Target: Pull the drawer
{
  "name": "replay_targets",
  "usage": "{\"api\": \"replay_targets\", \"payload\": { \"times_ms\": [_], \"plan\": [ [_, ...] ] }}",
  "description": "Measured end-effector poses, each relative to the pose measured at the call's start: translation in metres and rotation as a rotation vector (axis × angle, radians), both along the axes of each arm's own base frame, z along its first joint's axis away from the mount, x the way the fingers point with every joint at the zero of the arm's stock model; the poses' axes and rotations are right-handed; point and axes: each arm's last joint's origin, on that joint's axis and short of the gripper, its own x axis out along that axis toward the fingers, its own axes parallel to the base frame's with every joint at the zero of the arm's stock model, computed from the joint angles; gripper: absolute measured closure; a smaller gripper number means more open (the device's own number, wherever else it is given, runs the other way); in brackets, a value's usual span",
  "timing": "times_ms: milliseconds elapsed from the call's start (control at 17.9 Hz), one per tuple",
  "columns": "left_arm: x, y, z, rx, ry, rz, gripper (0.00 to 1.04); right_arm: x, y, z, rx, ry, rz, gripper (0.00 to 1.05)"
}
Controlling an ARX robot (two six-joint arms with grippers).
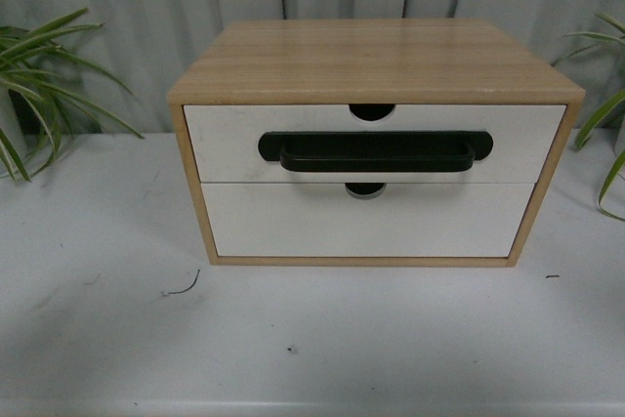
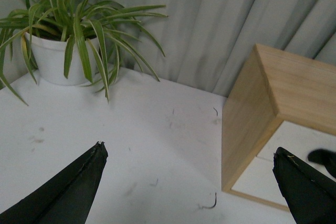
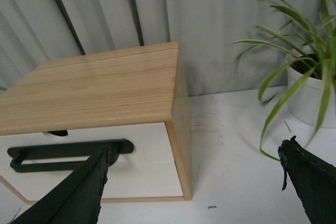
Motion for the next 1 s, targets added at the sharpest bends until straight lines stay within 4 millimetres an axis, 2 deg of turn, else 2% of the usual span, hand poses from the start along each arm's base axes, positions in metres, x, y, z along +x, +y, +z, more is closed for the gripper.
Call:
{"api": "replay_targets", "payload": {
  "times_ms": [279, 335, 391, 447, 502, 558, 726, 781, 837, 1005],
  "plan": [
    [0.073, -0.001, 0.026, -0.031, -0.061, -0.063, 0.07, 0.086, 0.03, 0.027, -0.112, 0.001, 0.064, 0.06],
    [0.101, -0.007, 0.03, -0.025, -0.033, -0.127, 0.07, 0.11, 0.038, 0.033, -0.165, -0.001, 0.088, 0.06],
    [0.12, -0.014, 0.028, 0.002, 0.012, -0.182, 0.07, 0.129, 0.044, 0.037, -0.234, 0.006, 0.14, 0.06],
    [0.131, -0.021, 0.026, 0.029, 0.054, -0.251, 0.07, 0.136, 0.048, 0.04, -0.291, -0.035, 0.19, 0.06],
    [0.142, -0.028, 0.027, 0.069, 0.09, -0.33, 0.07, 0.139, 0.053, 0.044, -0.381, -0.082, 0.267, 0.06],
    [0.151, -0.034, 0.038, 0.137, 0.116, -0.449, 0.07, 0.139, 0.056, 0.045, -0.532, -0.125, 0.383, 0.06],
    [0.163, -0.046, 0.078, 0.319, 0.127, -0.703, 0.07, 0.139, 0.057, 0.042, -0.861, -0.175, 0.601, 0.06],
    [0.165, -0.05, 0.083, 0.366, 0.158, -0.768, 0.07, 0.139, 0.055, 0.041, -0.969, -0.186, 0.668, 0.06],
    [0.165, -0.058, 0.084, 0.451, 0.217, -0.867, 0.07, 0.139, 0.049, 0.039, -1.12, -0.2, 0.729, 0.06],
    [0.16, -0.078, 0.073, 0.596, 0.341, -1.053, 0.07, 0.141, 0.042, 0.03, -1.358, -0.205, 0.85, 0.06]
  ]
}}
